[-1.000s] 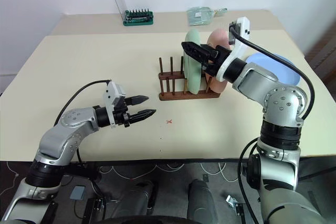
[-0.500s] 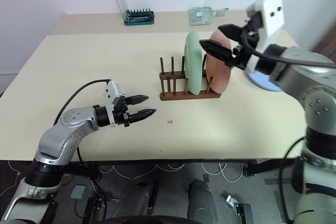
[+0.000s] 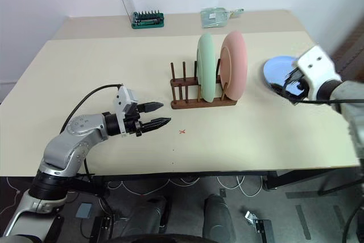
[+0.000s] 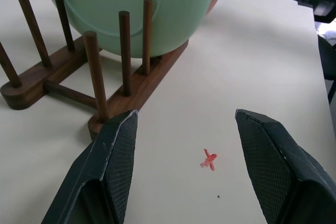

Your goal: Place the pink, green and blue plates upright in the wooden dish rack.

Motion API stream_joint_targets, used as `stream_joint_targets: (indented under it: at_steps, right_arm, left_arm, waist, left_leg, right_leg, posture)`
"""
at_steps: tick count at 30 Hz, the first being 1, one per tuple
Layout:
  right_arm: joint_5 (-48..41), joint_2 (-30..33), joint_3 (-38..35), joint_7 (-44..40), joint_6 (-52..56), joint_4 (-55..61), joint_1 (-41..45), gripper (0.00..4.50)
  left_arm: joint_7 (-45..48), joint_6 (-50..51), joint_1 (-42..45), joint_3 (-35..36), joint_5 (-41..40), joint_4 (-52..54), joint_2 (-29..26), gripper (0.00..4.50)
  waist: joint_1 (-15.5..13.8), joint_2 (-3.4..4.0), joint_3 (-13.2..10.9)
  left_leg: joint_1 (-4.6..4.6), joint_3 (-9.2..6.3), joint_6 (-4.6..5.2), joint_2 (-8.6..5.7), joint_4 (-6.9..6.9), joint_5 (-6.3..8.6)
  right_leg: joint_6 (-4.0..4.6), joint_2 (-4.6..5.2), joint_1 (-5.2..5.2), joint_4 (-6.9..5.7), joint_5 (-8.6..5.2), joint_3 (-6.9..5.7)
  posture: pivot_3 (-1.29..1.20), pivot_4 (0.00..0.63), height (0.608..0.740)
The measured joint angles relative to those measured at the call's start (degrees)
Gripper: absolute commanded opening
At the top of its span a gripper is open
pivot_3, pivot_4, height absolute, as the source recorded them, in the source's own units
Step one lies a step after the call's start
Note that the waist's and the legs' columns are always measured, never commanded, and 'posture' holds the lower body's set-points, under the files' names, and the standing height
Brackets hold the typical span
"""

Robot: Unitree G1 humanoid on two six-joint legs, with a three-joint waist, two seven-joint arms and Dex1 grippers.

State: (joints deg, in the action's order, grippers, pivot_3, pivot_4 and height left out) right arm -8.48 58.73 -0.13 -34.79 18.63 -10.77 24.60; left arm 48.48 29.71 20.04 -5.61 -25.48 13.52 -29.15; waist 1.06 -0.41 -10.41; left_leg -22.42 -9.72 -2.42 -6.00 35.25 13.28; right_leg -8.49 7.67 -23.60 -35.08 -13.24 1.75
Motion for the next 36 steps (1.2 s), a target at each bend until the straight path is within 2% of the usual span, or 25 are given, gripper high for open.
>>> stream_joint_targets:
  at_steps: [2, 6, 7, 9, 11, 12, 13, 15, 17, 21, 25, 29, 33, 36]
  right_arm:
    - [6.81, -1.79, 4.81, 1.47, -6.22, -8.26, 2.61, 4.45]
    - [14.04, -5.46, 9.00, 3.86, -14.25, -23.31, 9.93, 4.45]
    - [15.44, -6.96, 9.66, 4.77, -16.15, -28.53, 12.23, 4.22]
    - [17.73, -8.24, 10.62, 6.64, -19.23, -34.73, 15.53, 3.66]
    - [19.73, -8.74, 10.93, 8.23, -21.37, -40.49, 17.52, 2.77]
    - [20.20, -9.12, 10.92, 8.55, -21.90, -42.35, 18.21, 2.19]
    - [20.60, -9.36, 10.92, 8.64, -22.24, -43.25, 18.46, 1.81]
    - [21.19, -9.78, 10.91, 8.61, -23.34, -44.70, 18.67, 0.79]
    - [21.33, -9.82, 10.82, 8.48, -24.22, -44.56, 18.23, 0.05]
    - [21.36, -8.83, 8.97, 9.77, -24.20, -39.48, 15.45, 0.05]
    - [21.07, -7.50, 2.13, 14.14, -18.57, -22.24, 11.86, 0.05]
    - [17.62, -7.78, -4.95, 15.56, -13.45, -5.45, 14.35, 0.05]
    - [4.49, -12.61, -10.75, 11.34, -6.31, 7.84, 24.13, 0.05]
    - [-10.70, -16.59, -12.77, 6.34, 3.48, 19.20, 26.66, 0.05]
  left_arm:
    - [0.02, 0.00, -0.01, 0.02, 0.00, -0.07, -0.07, 3.05]
    - [-0.01, 0.05, -0.28, 0.29, -0.17, 0.33, -0.29, 3.05]
    - [-0.14, 0.05, -0.54, 0.49, -0.17, 0.57, -0.36, 3.05]
    - [-0.28, 0.06, -1.26, 0.68, -0.17, 0.98, -0.53, 3.05]
    - [-0.63, 0.08, -1.86, 0.89, -0.17, 1.36, -0.69, 3.05]
    - [-0.81, 0.13, -1.98, 1.04, -0.17, 1.36, -0.80, 3.05]
    - [-0.92, 0.15, -1.99, 1.14, -0.17, 1.37, -0.83, 3.05]
    - [-1.17, 0.15, -2.05, 1.46, -0.18, 1.65, -0.91, 3.05]
    - [-1.22, 0.16, -2.14, 1.77, -0.20, 2.22, -1.00, 3.05]
    - [-1.23, 0.24, -2.36, 1.94, -0.24, 2.48, -1.22, 3.05]
    - [-1.21, 0.38, -2.44, 1.98, -0.24, 2.51, -1.34, 3.05]
    - [-1.09, 0.82, -2.40, 1.96, -0.24, 2.46, -1.35, 3.05]
    - [-0.62, 0.83, -2.22, 1.94, -0.22, 2.14, -1.38, 3.05]
    - [-0.30, 0.79, -1.84, 1.93, -0.21, 1.71, -1.37, 3.05]
  waist:
    - [-0.17, 0.11, -0.06]
    - [-0.05, 0.09, -0.09]
    - [0.03, 0.07, -0.09]
    - [0.12, 0.08, -0.08]
    - [-0.23, 0.07, -0.08]
    - [-0.31, 0.07, -0.09]
    - [-0.32, 0.06, -0.09]
    - [-0.27, 0.06, -0.09]
    - [-0.18, 0.07, -0.09]
    - [-0.13, 0.10, -0.09]
    - [0.12, 0.28, -0.15]
    - [0.09, 0.31, -0.15]
    - [0.02, 0.27, -0.16]
    - [-0.16, 0.12, -0.09]
  left_leg:
    - [-0.02, -0.01, 0.00, -0.01, -0.02, 0.00]
    - [0.01, -0.01, -0.02, -0.01, -0.02, -0.01]
    - [0.02, -0.01, -0.02, -0.01, -0.03, -0.01]
    - [0.07, -0.02, -0.03, -0.01, -0.03, -0.02]
    - [0.06, -0.05, -0.03, -0.03, -0.02, -0.02]
    - [0.06, -0.05, -0.03, -0.05, -0.01, -0.02]
    - [0.06, -0.05, -0.03, -0.05, 0.00, -0.02]
    - [0.05, -0.05, -0.03, -0.06, 0.00, -0.02]
    - [0.06, -0.05, -0.03, -0.06, -0.01, -0.02]
    - [0.05, -0.06, -0.03, -0.06, -0.02, -0.02]
    - [0.03, 0.02, -0.03, -0.05, -0.04, -0.02]
    - [0.03, 0.08, -0.03, -0.03, -0.03, -0.02]
    - [0.02, 0.04, -0.02, 0.00, -0.04, -0.01]
    - [0.03, -0.05, -0.01, 0.03, -0.04, -0.01]
  right_leg:
    - [0.00, 0.00, -0.03, 0.00, 0.00, 0.02]
    - [0.01, -0.02, 0.00, 0.00, 0.01, 0.03]
    - [0.01, -0.03, 0.00, 0.00, 0.01, 0.03]
    - [0.01, -0.02, 0.05, 0.00, 0.01, 0.06]
    - [0.01, -0.02, 0.08, 0.00, 0.01, 0.06]
    - [0.01, -0.02, 0.09, 0.01, 0.01, 0.06]
    - [0.01, -0.01, 0.09, 0.01, 0.01, 0.06]
    - [0.01, -0.01, 0.09, 0.01, 0.01, 0.06]
    - [0.01, -0.01, 0.07, 0.00, 0.01, 0.06]
    - [0.01, -0.01, 0.06, -0.01, 0.01, 0.06]
    - [0.00, -0.03, -0.10, -0.14, 0.01, 0.20]
    - [0.00, -0.05, -0.11, -0.14, 0.01, 0.25]
    - [0.00, -0.06, -0.10, -0.11, 0.01, 0.24]
    - [0.00, -0.07, -0.04, -0.09, 0.01, 0.21]
  posture:
    - [0.00, 0.150, 0.740]
    - [0.00, 0.150, 0.740]
    - [0.00, 0.150, 0.740]
    - [0.00, 0.150, 0.740]
    - [0.00, 0.150, 0.740]
    - [0.00, 0.150, 0.740]
    - [0.00, 0.150, 0.740]
    - [0.00, 0.150, 0.740]
    - [0.00, 0.150, 0.740]
    - [0.00, 0.150, 0.740]
    - [0.00, 0.150, 0.740]
    - [0.00, 0.150, 0.740]
    - [0.00, 0.150, 0.740]
    - [0.00, 0.150, 0.740]
